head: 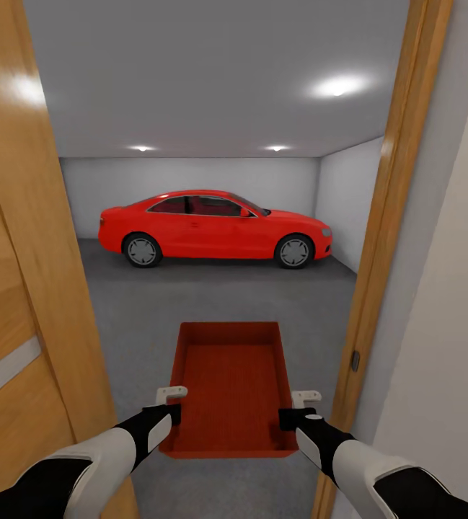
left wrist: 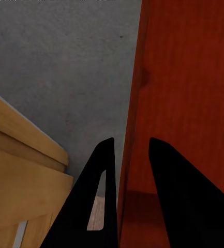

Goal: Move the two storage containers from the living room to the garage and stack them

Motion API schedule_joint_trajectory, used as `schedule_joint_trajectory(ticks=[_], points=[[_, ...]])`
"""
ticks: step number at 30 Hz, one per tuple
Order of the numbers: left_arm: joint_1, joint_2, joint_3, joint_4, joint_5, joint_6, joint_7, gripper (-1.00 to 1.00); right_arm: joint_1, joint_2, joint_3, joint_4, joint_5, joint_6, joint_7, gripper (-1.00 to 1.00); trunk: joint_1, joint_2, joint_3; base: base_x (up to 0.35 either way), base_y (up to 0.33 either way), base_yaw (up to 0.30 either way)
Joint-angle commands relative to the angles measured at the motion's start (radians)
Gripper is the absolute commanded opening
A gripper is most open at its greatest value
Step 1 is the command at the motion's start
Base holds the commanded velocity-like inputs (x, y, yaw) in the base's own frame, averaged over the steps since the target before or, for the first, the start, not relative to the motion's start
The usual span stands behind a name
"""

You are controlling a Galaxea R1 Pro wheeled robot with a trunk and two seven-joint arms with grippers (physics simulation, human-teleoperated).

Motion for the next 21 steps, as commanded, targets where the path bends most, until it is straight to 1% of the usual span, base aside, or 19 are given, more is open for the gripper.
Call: schedule_joint_trajectory(ticks=[1, 4, 11, 21], points=[[-0.001, 0.006, 0.019, -0.006, -0.007, -0.009, 0.012, -1.00, 0.000, 0.000, -0.004, 0.003, -0.015, 0.000, -0.006, -1.00, 0.000, -0.001, 0.000, 0.000, 0.000, 0.000], [-0.001, 0.006, 0.019, -0.006, -0.007, -0.009, 0.012, -1.00, 0.000, 0.000, -0.004, 0.003, -0.015, 0.000, -0.006, -1.00, 0.000, -0.001, 0.000, 0.039, 0.041, 0.000], [-0.001, 0.006, 0.019, -0.006, -0.007, -0.009, 0.012, -1.00, 0.000, 0.000, -0.004, 0.003, -0.015, 0.000, -0.006, -1.00, 0.000, -0.001, 0.000, 0.114, 0.113, 0.000], [0.000, 0.006, 0.019, -0.006, -0.007, -0.009, 0.012, -1.00, 0.000, 0.000, -0.004, 0.003, -0.015, 0.000, -0.006, -1.00, 0.000, -0.001, 0.000, 0.018, 0.013, 0.000]])
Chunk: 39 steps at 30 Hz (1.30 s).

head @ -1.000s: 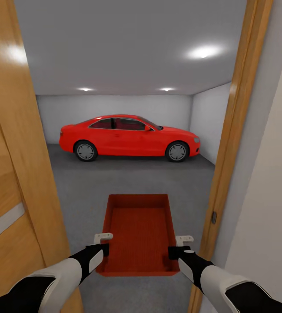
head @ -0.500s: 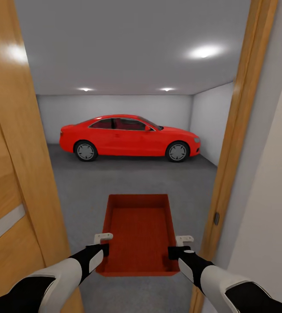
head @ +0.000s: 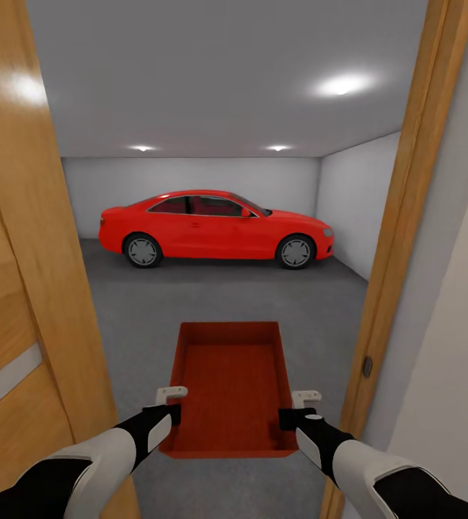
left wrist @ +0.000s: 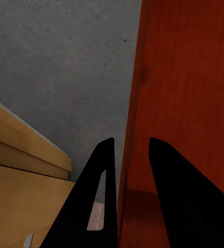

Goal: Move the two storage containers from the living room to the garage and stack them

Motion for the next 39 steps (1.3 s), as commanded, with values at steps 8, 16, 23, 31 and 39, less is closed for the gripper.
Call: schedule_joint_trajectory(ticks=[8, 16, 23, 31, 39], points=[[-0.001, 0.006, 0.019, -0.006, -0.007, -0.009, 0.012, -1.00, 0.000, 0.000, -0.004, 0.003, -0.015, 0.000, -0.005, -1.00, 0.000, -0.001, 0.000, 0.000, 0.000, 0.000], [-0.001, 0.006, 0.019, -0.006, -0.007, -0.009, 0.012, -1.00, 0.000, 0.000, -0.004, 0.003, -0.015, 0.000, -0.005, -1.00, 0.000, -0.001, 0.000, 0.024, 0.000, 0.000], [-0.001, 0.008, 0.020, -0.005, -0.007, -0.009, 0.012, -1.00, 0.000, 0.000, -0.004, 0.003, -0.015, 0.000, -0.005, -1.00, 0.000, -0.001, 0.000, 0.255, 0.000, 0.000], [-0.001, 0.009, 0.020, -0.005, -0.007, -0.009, 0.012, -1.00, -0.001, 0.000, -0.004, 0.003, -0.015, 0.000, -0.005, -1.00, 0.000, -0.001, 0.000, 0.317, 0.000, 0.000], [0.000, 0.009, 0.020, -0.005, -0.007, -0.009, 0.012, -1.00, 0.000, 0.000, -0.004, 0.003, -0.015, 0.000, -0.005, -1.00, 0.000, -0.001, 0.000, 0.321, 0.000, 0.000]])
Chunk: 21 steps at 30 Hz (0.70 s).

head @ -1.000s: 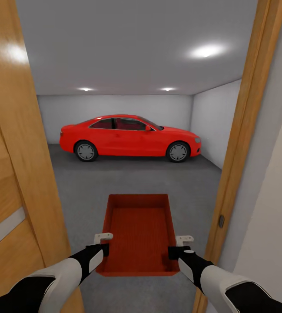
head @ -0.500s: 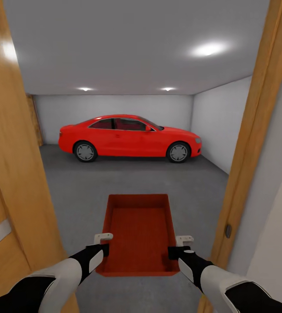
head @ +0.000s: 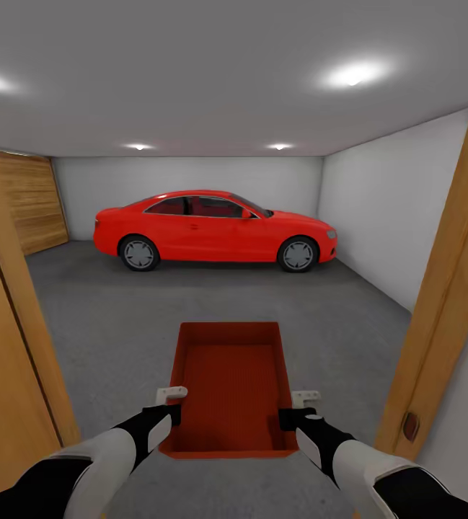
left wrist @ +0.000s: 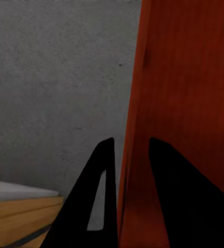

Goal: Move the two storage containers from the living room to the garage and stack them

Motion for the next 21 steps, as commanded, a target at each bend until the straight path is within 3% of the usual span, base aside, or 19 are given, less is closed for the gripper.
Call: schedule_joint_trajectory(ticks=[1, 21], points=[[-0.001, 0.009, 0.019, -0.006, -0.007, -0.007, 0.012, -1.00, 0.000, 0.000, -0.005, 0.003, -0.015, 0.000, -0.005, -1.00, 0.001, -0.001, 0.000, 0.321, 0.000, 0.000], [-0.001, 0.009, 0.020, -0.005, -0.006, -0.007, 0.012, -1.00, 0.000, 0.000, -0.005, 0.003, -0.015, 0.000, -0.005, -1.00, 0.001, -0.001, 0.000, 0.321, 0.000, 0.000]])
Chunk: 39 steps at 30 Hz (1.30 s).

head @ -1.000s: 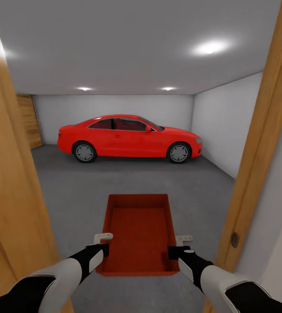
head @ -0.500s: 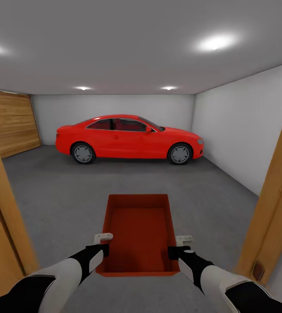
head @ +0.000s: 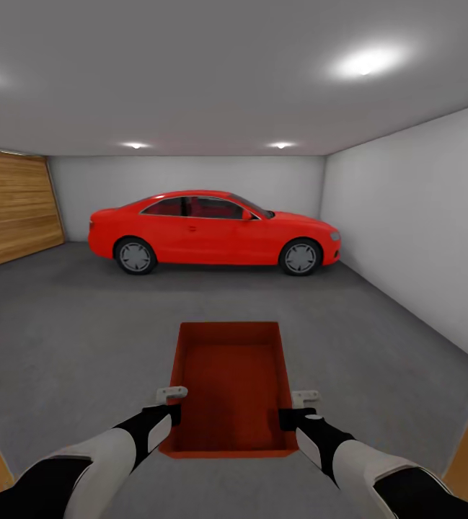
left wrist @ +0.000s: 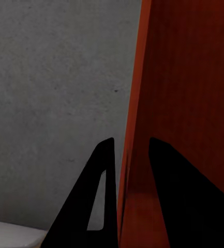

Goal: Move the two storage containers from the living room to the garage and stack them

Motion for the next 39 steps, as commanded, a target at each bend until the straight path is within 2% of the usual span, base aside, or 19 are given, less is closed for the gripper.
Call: schedule_joint_trajectory(ticks=[1, 39], points=[[0.000, 0.009, 0.021, -0.006, -0.006, -0.006, 0.012, -1.00, 0.001, 0.000, -0.005, 0.003, -0.015, 0.001, -0.005, -1.00, 0.001, -0.001, 0.000, 0.321, 0.000, 0.000], [-0.001, 0.009, 0.021, -0.006, -0.006, -0.006, 0.012, -1.00, 0.001, 0.000, -0.005, 0.003, -0.015, -0.001, -0.005, -1.00, 0.001, -0.001, 0.000, 0.321, 0.000, 0.000]])
